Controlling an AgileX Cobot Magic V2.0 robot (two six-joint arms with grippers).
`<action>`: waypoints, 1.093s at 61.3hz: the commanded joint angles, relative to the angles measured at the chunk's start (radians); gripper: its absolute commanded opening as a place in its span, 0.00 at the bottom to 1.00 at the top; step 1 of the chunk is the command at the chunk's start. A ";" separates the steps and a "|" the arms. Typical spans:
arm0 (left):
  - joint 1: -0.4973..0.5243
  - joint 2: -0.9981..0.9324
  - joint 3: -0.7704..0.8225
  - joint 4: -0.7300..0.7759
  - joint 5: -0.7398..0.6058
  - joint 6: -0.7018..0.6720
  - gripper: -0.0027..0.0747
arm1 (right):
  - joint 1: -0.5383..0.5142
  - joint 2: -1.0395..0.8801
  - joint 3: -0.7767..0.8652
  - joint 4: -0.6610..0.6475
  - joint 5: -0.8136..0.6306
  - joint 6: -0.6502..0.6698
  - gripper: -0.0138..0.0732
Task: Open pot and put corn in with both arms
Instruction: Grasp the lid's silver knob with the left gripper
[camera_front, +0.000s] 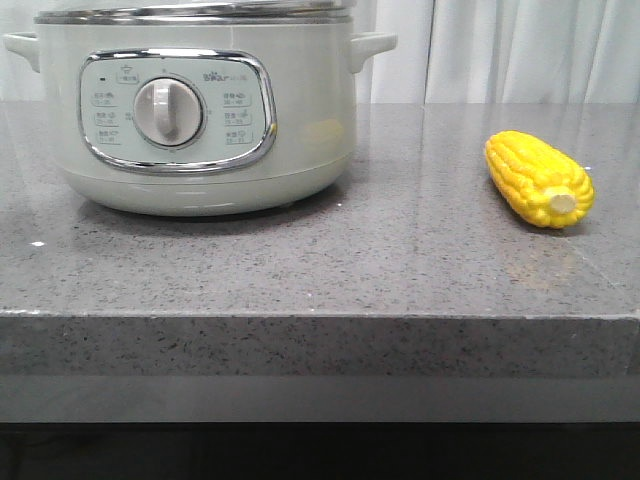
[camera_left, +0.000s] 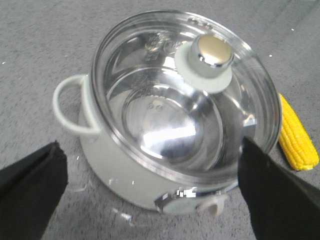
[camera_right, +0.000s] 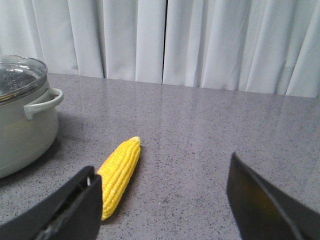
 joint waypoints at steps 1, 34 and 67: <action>-0.054 0.061 -0.130 -0.044 -0.026 0.008 0.86 | -0.005 0.017 -0.035 -0.006 -0.073 -0.001 0.78; -0.342 0.470 -0.530 0.225 -0.034 -0.121 0.86 | -0.005 0.017 -0.035 -0.006 -0.072 -0.001 0.78; -0.342 0.518 -0.551 0.271 -0.042 -0.121 0.45 | -0.005 0.017 -0.035 -0.006 -0.072 -0.001 0.78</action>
